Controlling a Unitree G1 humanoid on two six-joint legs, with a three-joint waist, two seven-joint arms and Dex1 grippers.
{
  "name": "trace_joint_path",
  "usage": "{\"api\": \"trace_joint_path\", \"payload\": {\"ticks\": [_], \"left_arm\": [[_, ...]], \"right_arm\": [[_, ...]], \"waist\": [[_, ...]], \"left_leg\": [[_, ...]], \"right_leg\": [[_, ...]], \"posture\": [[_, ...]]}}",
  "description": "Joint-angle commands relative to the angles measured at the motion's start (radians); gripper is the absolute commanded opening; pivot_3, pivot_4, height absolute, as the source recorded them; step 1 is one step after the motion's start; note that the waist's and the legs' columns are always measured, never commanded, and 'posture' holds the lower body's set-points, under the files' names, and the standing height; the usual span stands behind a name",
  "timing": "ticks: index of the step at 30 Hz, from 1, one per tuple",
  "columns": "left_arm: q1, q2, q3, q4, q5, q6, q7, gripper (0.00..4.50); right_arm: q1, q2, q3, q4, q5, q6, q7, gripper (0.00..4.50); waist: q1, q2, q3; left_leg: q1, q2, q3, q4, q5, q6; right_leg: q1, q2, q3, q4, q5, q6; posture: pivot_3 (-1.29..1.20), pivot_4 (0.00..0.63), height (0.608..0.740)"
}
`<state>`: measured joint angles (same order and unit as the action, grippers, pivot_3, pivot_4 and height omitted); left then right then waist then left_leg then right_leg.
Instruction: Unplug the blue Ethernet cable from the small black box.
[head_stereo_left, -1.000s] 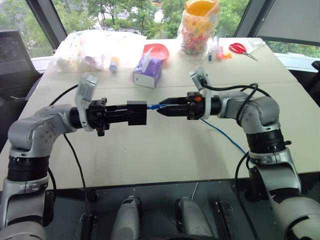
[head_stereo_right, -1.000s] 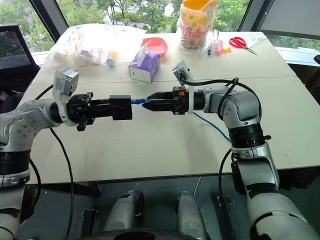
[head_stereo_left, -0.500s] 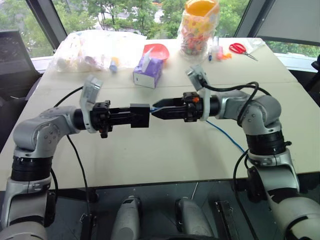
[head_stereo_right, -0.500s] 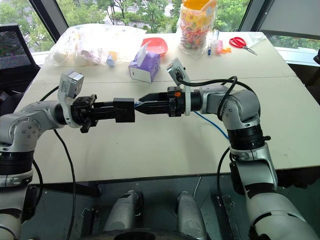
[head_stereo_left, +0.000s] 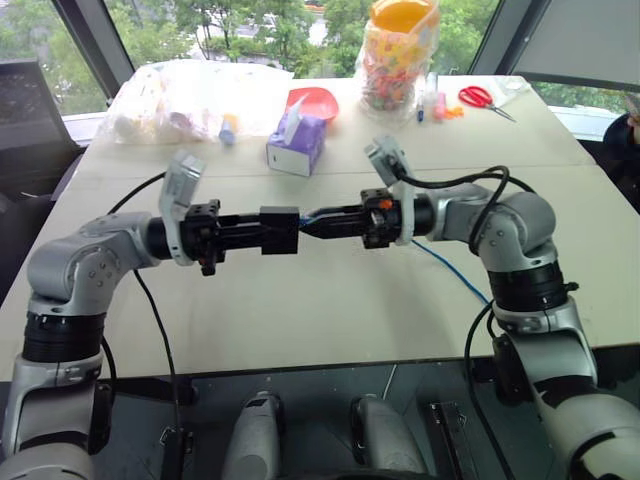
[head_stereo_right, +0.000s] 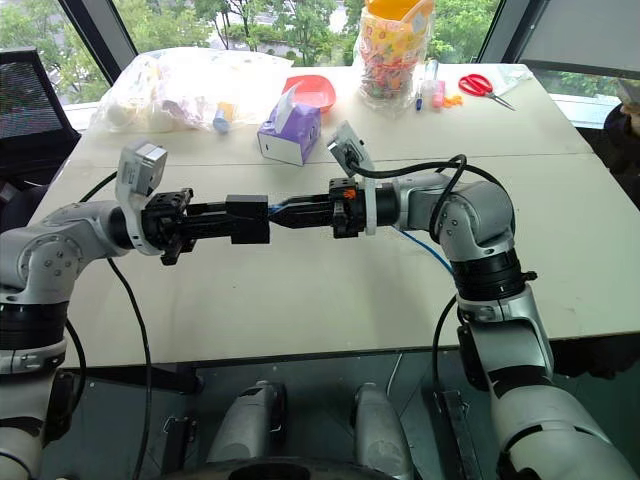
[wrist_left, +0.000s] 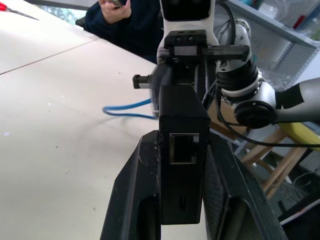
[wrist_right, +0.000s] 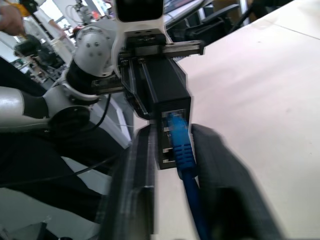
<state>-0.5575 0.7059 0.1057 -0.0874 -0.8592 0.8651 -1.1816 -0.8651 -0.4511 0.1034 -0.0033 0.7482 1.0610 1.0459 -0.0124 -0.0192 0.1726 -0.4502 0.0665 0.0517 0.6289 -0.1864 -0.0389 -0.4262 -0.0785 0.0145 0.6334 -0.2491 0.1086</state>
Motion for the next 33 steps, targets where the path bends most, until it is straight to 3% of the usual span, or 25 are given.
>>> {"api": "trace_joint_path", "payload": {"ticks": [1,11,25,33], "left_arm": [[-0.004,0.003,0.012,-0.022,-0.004,-0.012,-0.001,0.49],[0.021,0.026,0.013,-0.036,0.001,-0.015,-0.018,0.49],[0.040,0.080,0.046,-0.027,-0.009,-0.009,-0.029,0.49],[0.042,0.078,0.029,-0.029,-0.003,-0.022,-0.027,0.49]], "right_arm": [[-0.013,0.003,-0.011,-0.039,0.011,-0.017,0.002,0.01],[-0.018,-0.033,-0.024,-0.008,-0.003,-0.023,0.017,0.01],[0.062,-0.182,0.002,0.193,-0.128,-0.208,0.089,0.01],[0.066,-0.202,0.022,0.116,-0.085,-0.213,0.079,0.01]], "waist": [[-0.001,0.000,0.000],[-0.001,0.000,0.000],[0.000,0.000,0.000],[0.000,0.000,0.000]], "left_leg": [[0.000,0.000,0.000,0.000,0.000,0.000],[0.000,0.000,0.000,0.000,0.000,0.000],[0.000,0.000,0.000,0.000,0.000,0.000],[0.000,0.000,0.000,0.000,0.000,0.000]], "right_leg": [[0.000,0.000,0.000,0.000,0.000,0.000],[0.000,0.000,0.000,0.000,0.000,0.000],[0.000,0.000,0.000,0.000,0.000,0.000],[0.000,0.000,0.000,0.000,0.000,0.000]], "posture": [[0.00,0.150,0.735],[0.00,0.150,0.735],[0.00,0.150,0.735],[0.00,0.150,0.735]]}}
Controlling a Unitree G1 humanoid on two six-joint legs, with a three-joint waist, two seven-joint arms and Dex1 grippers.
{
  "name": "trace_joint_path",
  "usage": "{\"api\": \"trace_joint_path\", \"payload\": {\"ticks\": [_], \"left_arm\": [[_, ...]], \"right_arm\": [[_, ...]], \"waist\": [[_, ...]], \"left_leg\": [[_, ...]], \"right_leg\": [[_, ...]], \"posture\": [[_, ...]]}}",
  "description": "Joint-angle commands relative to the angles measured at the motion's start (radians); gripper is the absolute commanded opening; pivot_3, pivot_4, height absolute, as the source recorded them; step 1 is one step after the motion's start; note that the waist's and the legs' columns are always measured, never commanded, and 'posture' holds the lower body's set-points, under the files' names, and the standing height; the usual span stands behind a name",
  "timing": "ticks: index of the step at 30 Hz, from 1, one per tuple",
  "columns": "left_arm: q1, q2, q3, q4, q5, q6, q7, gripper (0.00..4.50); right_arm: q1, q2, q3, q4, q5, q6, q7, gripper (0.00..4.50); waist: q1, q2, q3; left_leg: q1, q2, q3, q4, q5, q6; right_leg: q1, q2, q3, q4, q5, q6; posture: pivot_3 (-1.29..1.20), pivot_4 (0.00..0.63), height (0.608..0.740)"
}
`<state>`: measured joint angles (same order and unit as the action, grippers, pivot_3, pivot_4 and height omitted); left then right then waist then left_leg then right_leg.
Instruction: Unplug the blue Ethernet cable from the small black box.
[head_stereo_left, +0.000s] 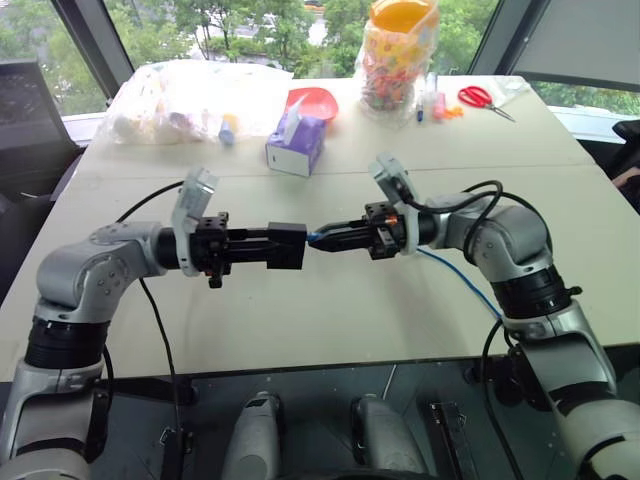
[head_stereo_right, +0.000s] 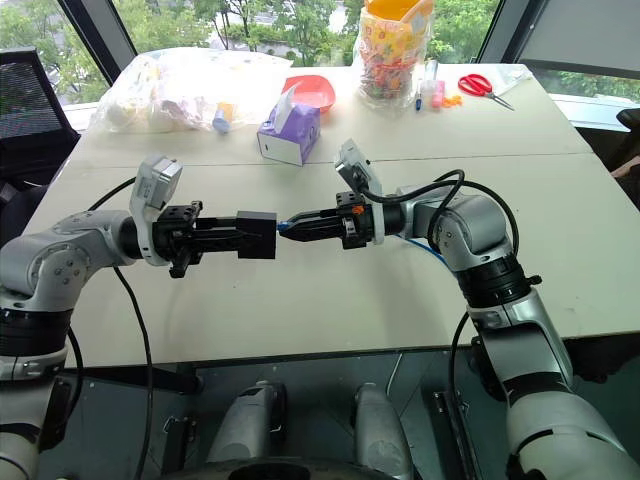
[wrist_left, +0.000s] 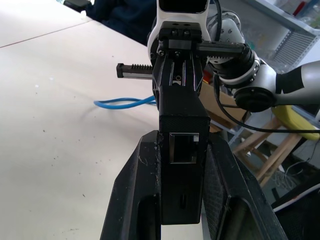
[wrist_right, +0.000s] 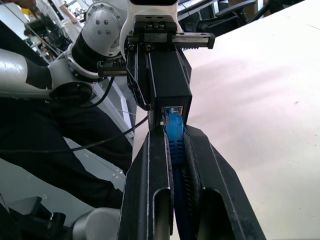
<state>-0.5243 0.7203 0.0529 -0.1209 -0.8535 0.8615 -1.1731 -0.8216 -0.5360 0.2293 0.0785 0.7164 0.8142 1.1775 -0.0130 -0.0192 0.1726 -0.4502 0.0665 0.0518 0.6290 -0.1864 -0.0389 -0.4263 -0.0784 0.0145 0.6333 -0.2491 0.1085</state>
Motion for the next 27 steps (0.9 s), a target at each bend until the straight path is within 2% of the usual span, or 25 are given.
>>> {"api": "trace_joint_path", "payload": {"ticks": [1,6,11,27], "left_arm": [[0.008,0.062,0.080,0.005,-0.009,-0.019,-0.035,0.49],[-0.003,0.049,0.069,0.001,-0.018,-0.019,-0.034,0.49],[-0.012,0.024,0.064,-0.021,-0.035,0.001,-0.027,0.49],[-0.028,0.005,0.077,-0.011,-0.040,0.003,-0.010,0.49]], "right_arm": [[0.019,-0.109,-0.112,0.014,-0.036,0.049,-0.059,0.01],[-0.016,-0.043,-0.163,-0.079,0.066,0.150,-0.128,2.19],[-0.051,0.038,-0.235,-0.110,0.161,0.260,-0.194,2.19],[-0.012,0.055,-0.143,-0.174,0.112,0.245,-0.188,2.19]], "waist": [[0.001,0.000,0.000],[0.002,0.000,0.000],[-0.004,0.000,0.000],[0.000,0.000,0.000]], "left_leg": [[0.000,0.000,0.000,0.000,0.000,0.000],[-0.001,0.000,0.000,0.000,0.000,0.000],[0.000,0.000,0.000,-0.001,0.000,0.000],[-0.002,0.000,0.000,0.000,0.000,0.001]], "right_leg": [[0.000,0.000,0.000,0.000,0.000,0.000],[-0.001,-0.001,0.000,-0.001,0.000,0.000],[-0.001,0.000,0.000,0.000,0.000,0.000],[0.000,0.000,0.000,-0.001,0.000,0.000]], "posture": [[0.00,0.150,0.735],[0.00,0.150,0.735],[0.00,0.150,0.735],[0.00,0.150,0.735]]}}
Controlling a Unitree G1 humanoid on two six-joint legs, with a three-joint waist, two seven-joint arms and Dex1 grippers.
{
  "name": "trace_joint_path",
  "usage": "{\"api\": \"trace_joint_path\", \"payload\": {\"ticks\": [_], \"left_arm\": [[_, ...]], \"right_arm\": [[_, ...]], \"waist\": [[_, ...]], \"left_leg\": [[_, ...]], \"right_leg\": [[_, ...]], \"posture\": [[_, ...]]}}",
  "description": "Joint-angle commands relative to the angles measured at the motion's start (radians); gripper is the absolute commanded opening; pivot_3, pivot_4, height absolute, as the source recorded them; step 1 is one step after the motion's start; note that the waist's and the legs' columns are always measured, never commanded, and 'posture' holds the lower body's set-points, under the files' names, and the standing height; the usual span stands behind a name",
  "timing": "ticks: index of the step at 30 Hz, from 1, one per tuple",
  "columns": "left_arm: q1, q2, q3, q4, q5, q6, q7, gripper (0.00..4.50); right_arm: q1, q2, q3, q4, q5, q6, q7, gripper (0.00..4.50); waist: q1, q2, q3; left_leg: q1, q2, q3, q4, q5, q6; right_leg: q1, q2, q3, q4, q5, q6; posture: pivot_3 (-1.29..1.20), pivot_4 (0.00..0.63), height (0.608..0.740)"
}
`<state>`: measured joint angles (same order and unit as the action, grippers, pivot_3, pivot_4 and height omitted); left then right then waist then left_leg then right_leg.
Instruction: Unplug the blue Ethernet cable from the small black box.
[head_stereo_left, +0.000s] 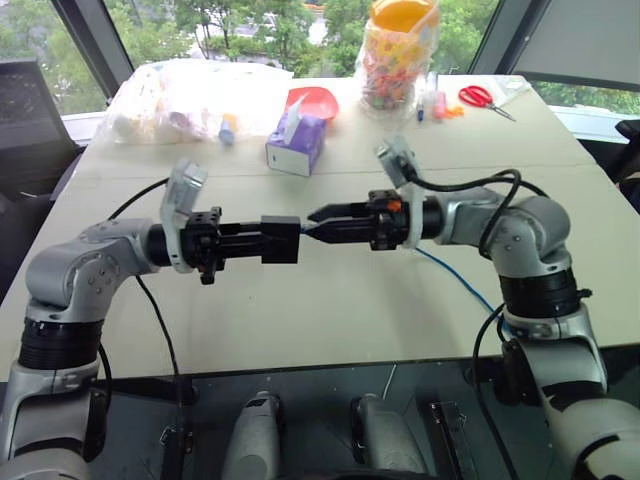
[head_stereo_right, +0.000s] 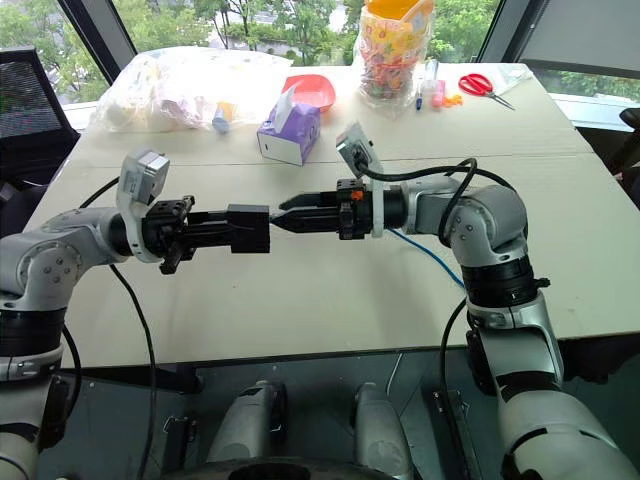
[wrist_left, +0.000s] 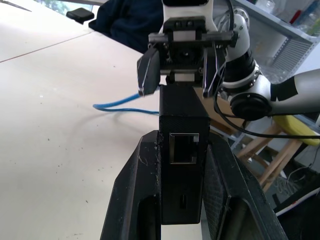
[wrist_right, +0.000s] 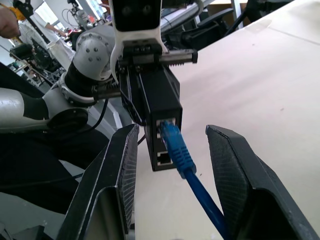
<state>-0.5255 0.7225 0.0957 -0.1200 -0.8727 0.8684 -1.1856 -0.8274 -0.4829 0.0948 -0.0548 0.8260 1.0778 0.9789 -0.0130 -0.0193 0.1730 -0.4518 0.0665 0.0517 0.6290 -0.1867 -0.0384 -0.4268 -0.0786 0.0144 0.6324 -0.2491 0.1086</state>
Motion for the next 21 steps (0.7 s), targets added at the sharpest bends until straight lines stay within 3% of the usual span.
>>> {"api": "trace_joint_path", "payload": {"ticks": [1,17,20,21], "left_arm": [[-0.028,0.003,0.034,-0.012,-0.022,-0.003,0.003,0.49],[-0.028,0.001,0.026,-0.020,-0.022,-0.004,0.013,0.49],[-0.028,0.001,0.026,-0.021,-0.023,-0.004,0.014,0.49],[-0.028,0.001,0.026,-0.021,-0.023,-0.004,0.014,0.49]], "right_arm": [[-0.006,0.003,-0.007,-0.041,0.002,-0.019,0.011,2.19],[-0.013,0.005,0.001,-0.039,-0.014,-0.034,0.018,2.19],[-0.014,0.005,0.001,-0.038,-0.016,-0.033,0.020,1.38],[-0.014,0.005,0.001,-0.037,-0.017,-0.033,0.021,0.83]], "waist": [[0.000,0.000,0.000],[0.000,0.000,0.000],[0.000,0.000,0.000],[0.000,0.000,0.000]], "left_leg": [[0.000,0.000,0.000,0.000,0.000,0.000],[0.000,0.000,0.000,0.000,0.000,0.000],[0.000,0.000,0.000,0.000,0.000,0.000],[0.000,0.000,0.000,0.000,0.000,0.000]], "right_leg": [[0.000,0.000,0.000,0.000,0.000,0.000],[0.000,0.000,0.000,0.000,0.000,0.000],[0.000,0.000,0.000,0.000,0.000,0.000],[0.000,0.000,0.000,0.000,0.000,0.000]], "posture": [[0.00,0.150,0.735],[0.00,0.150,0.735],[0.00,0.150,0.735],[0.00,0.150,0.735]]}}
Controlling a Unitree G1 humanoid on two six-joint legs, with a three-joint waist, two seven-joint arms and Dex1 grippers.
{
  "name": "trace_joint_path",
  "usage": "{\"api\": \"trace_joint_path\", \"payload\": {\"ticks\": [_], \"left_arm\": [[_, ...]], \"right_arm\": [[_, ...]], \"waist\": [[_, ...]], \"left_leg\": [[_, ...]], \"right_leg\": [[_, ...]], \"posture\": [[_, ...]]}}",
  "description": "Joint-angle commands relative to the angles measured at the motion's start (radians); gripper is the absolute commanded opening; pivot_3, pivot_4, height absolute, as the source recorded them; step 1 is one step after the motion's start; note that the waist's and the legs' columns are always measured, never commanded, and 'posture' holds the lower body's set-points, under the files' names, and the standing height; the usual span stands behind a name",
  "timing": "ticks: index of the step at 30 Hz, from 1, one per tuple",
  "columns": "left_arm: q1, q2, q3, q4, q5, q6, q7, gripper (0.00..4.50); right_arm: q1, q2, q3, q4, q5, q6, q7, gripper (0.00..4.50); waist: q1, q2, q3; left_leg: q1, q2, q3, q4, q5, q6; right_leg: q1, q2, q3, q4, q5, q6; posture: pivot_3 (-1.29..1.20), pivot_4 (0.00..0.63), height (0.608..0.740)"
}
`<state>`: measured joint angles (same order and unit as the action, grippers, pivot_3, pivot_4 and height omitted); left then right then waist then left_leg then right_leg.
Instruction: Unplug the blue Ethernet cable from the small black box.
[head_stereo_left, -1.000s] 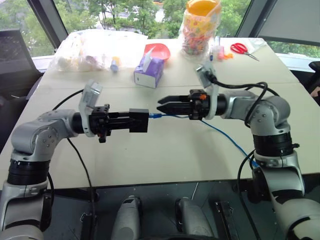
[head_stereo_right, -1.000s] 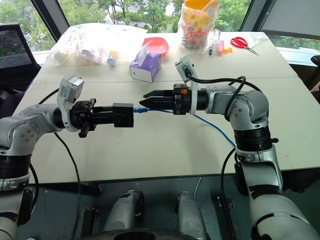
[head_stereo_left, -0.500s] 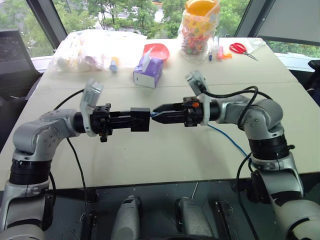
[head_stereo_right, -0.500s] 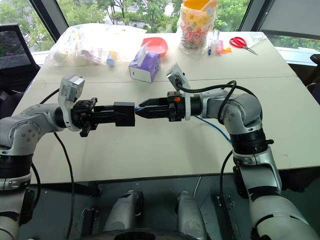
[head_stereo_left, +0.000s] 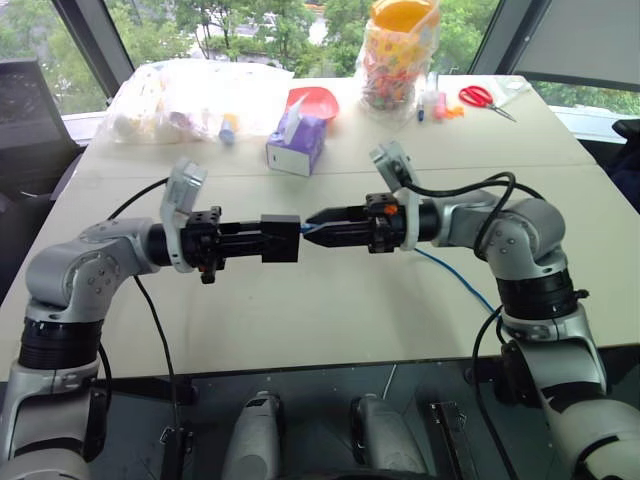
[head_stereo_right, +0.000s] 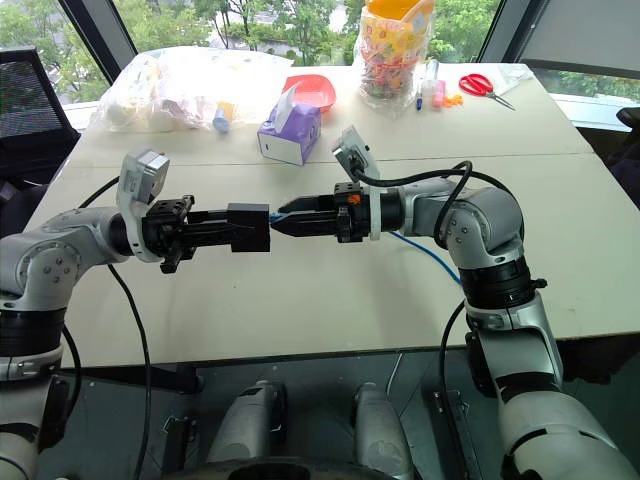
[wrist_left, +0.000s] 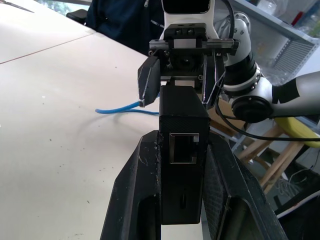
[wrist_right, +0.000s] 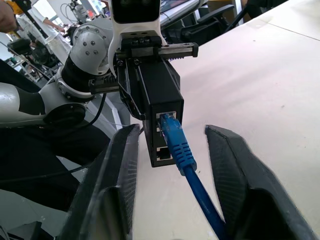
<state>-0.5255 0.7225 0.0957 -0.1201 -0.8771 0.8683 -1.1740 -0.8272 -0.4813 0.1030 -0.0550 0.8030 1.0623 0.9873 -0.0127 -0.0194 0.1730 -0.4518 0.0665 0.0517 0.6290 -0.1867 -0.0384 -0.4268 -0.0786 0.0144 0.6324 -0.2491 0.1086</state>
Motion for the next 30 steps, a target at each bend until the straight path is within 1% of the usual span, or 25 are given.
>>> {"api": "trace_joint_path", "payload": {"ticks": [1,2,14,21,30], "left_arm": [[-0.028,0.002,0.026,-0.021,-0.019,-0.003,0.003,0.49],[-0.028,0.002,0.026,-0.022,-0.019,-0.003,0.003,0.49],[-0.034,0.006,0.032,-0.016,-0.023,0.001,0.008,0.49],[-0.021,0.035,0.050,-0.016,-0.024,0.008,-0.007,0.49],[0.001,0.048,0.059,-0.011,-0.014,-0.002,0.001,0.49]], "right_arm": [[-0.014,0.004,-0.007,-0.037,0.005,-0.017,0.013,0.34],[-0.015,0.005,-0.008,-0.037,0.004,-0.017,0.014,0.07],[-0.002,-0.003,0.003,-0.039,-0.022,-0.033,0.029,0.07],[0.035,-0.080,0.032,0.040,-0.133,-0.141,0.069,0.07],[0.031,-0.171,0.028,0.185,-0.210,-0.274,0.089,0.07]], "waist": [[0.000,0.000,0.000],[0.000,0.000,0.000],[0.000,0.000,0.000],[0.000,0.000,0.000],[0.001,0.000,0.000]], "left_leg": [[0.000,0.000,0.000,0.000,0.000,0.000],[0.000,0.000,0.000,0.000,0.000,0.000],[0.000,0.000,0.000,0.000,0.000,0.000],[0.000,0.000,0.000,0.000,0.000,0.000],[0.000,0.000,0.000,0.000,0.000,0.000]], "right_leg": [[0.000,0.000,0.000,0.000,0.000,0.000],[0.000,0.000,0.000,0.000,0.000,0.000],[0.000,0.000,0.000,0.000,0.000,0.000],[0.000,0.000,0.000,0.000,0.000,0.000],[0.000,0.000,0.000,0.000,0.000,0.000]], "posture": [[0.00,0.150,0.735],[0.00,0.150,0.735],[0.00,0.150,0.735],[0.00,0.150,0.735],[0.00,0.150,0.735]]}}
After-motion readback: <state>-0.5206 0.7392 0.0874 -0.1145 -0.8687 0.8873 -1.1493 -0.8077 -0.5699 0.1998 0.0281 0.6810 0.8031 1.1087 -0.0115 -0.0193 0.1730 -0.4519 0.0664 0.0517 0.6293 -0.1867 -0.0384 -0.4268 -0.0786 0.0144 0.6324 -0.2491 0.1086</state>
